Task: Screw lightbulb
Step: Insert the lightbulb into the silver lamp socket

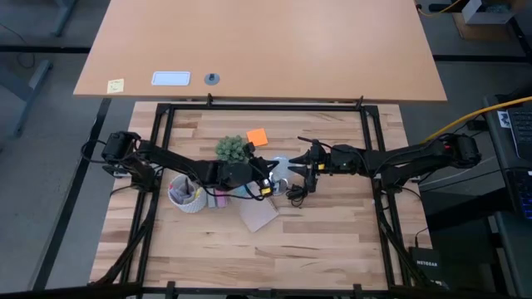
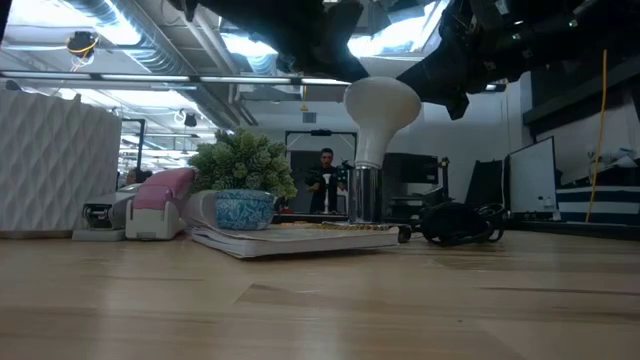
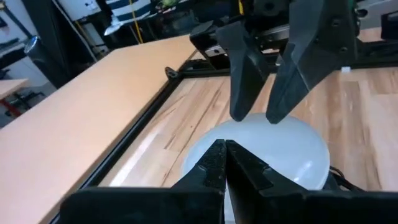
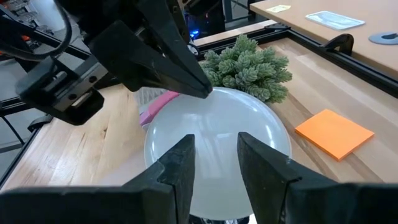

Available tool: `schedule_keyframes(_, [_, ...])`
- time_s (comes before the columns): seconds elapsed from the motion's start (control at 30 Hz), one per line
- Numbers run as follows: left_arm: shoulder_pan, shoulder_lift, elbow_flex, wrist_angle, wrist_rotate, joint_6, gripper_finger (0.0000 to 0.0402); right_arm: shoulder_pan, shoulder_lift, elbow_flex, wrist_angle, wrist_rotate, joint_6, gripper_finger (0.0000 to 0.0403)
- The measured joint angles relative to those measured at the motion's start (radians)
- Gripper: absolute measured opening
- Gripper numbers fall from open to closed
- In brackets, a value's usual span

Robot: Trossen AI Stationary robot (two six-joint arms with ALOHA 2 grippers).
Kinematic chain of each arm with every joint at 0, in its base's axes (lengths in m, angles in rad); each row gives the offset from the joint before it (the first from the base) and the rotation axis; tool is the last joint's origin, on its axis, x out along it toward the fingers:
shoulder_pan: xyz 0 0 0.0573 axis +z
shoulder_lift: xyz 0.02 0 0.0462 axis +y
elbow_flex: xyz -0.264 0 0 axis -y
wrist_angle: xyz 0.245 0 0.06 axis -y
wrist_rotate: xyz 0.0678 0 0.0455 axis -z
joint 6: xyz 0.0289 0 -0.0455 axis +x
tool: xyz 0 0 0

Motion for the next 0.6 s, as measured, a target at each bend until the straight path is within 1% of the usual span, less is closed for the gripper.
schedule_keyframes(0.17, [-0.015, -0.003, 0.002, -0.044, -0.003, -0.031, 0.0001, 0.0, 0.0, 0.0, 0.003, -0.001, 0.0, 0.0127])
schedule_keyframes(0.6, [-0.033, -0.004, 0.002, -0.07, -0.003, -0.038, 0.0001, 0.0, -0.014, 0.0, 0.014, 0.01, -0.005, 0.0127])
